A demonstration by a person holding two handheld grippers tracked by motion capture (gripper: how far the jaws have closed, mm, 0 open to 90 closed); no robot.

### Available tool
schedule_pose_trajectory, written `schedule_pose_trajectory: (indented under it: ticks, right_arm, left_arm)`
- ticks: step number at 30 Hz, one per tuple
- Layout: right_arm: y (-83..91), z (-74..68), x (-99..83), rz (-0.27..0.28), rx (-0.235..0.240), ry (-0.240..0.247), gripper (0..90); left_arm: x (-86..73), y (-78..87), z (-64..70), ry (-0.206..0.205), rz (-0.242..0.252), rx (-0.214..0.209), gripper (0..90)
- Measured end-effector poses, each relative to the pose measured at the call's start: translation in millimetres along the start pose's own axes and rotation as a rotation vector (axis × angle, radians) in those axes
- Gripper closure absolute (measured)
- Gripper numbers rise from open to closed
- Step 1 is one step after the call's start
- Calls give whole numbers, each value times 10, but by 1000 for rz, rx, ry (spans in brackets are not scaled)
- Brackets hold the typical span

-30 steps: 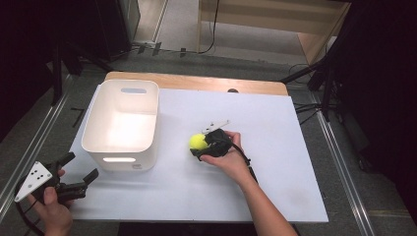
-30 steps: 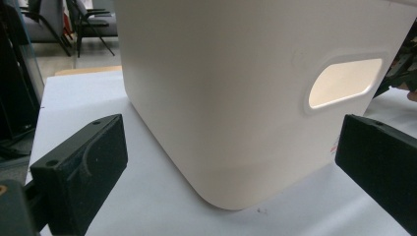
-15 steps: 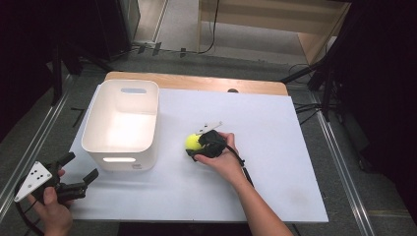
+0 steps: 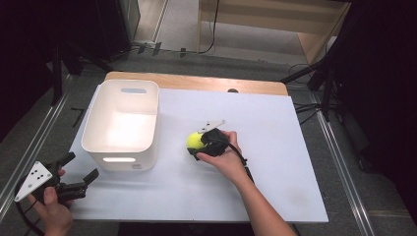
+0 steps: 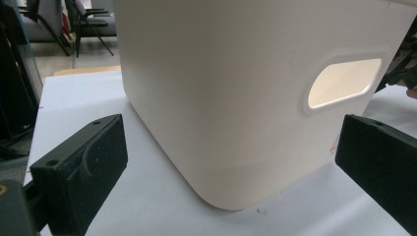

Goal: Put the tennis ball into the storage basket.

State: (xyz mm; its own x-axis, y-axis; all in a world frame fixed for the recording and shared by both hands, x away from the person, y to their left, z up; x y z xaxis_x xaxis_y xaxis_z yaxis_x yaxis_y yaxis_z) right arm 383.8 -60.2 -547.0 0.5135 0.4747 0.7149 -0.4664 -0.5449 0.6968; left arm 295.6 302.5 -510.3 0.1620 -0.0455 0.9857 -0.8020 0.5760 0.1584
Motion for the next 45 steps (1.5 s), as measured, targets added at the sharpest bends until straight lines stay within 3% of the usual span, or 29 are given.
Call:
schedule_pose_trajectory:
  ticks: [18,38,45]
  right_arm:
    - [192,-73,261,45,38,37,238]
    - [352,-246,553,95,96,87,238]
    - [404,-289,648,117,109,84,238]
  left_arm:
    - [1,1,0,2,3,-3,0]
    - [1,0,0,2,2,-3,0]
    - [1,1,1,2,2,-5,0]
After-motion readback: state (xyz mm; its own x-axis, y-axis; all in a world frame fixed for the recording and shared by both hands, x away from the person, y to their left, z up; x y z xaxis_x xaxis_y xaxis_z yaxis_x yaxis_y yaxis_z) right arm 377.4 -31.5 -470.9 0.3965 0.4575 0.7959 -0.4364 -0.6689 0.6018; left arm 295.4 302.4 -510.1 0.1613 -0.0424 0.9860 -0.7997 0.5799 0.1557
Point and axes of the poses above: each handheld gripper's, and its own axes: y roughly backward along the jaws, x roughly out of its top, z roughly to its right, the point moved 8 cm from there along -y, roughly forward along the jaws, and after that the axes turned 3 degrees about z, right-handed, at the moved point
